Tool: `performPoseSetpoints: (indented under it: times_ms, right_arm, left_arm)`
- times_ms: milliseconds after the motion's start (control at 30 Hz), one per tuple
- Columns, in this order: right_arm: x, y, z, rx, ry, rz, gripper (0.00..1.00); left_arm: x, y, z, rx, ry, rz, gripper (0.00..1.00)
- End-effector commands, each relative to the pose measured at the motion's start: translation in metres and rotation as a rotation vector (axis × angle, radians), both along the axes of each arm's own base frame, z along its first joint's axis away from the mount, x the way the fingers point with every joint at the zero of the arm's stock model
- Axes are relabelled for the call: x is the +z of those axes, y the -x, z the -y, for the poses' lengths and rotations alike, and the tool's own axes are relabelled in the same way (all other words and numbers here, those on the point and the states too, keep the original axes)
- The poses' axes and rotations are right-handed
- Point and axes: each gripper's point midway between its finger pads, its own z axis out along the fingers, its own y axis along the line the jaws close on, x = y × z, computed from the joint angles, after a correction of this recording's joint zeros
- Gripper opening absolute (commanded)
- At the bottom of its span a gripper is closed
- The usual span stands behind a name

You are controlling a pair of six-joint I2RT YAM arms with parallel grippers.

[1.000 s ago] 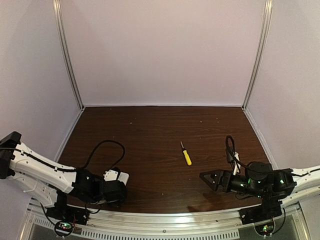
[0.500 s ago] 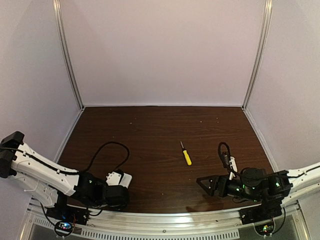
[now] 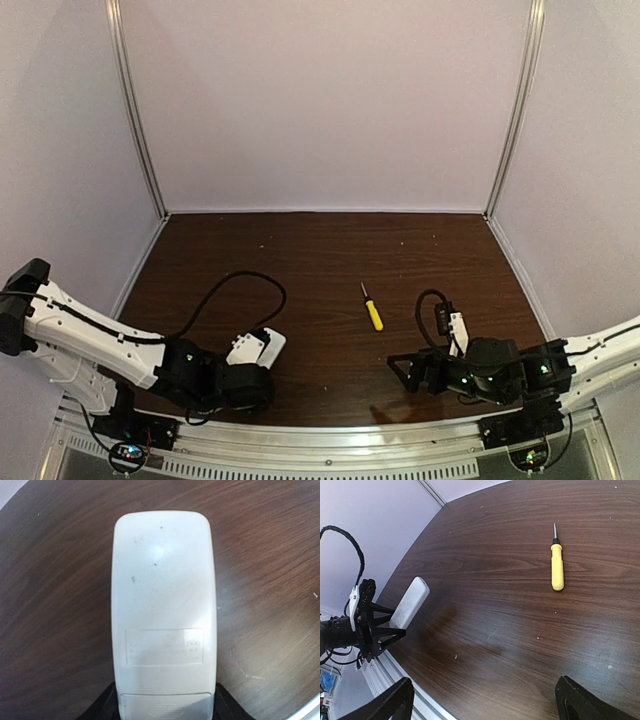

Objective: Unload the batteries from the remote control

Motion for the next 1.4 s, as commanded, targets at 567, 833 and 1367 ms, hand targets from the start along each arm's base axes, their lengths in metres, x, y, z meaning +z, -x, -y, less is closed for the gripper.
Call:
performPoseSetpoints:
  times_ms: [567,833,1367]
  right_arm:
    - [0.054,-0.044,-0.03,0.072,0.136,0.128,1.0]
    - [0.054,-0.037,-0.057,0.305,0.028,0.007,1.0]
    - [0.061,-0.025,-0.075,0.465,-0.018,-0.198,1.0]
  left_arm:
    - [0.09,-0.054,0.111,-0.526,0.16,0.264,0.0]
    - [0.103,-0.053,0.113,-0.712,0.268,0.289,0.0]
    - [0.086,-0.044,0.142,-0.86,0.251,0.258,0.0]
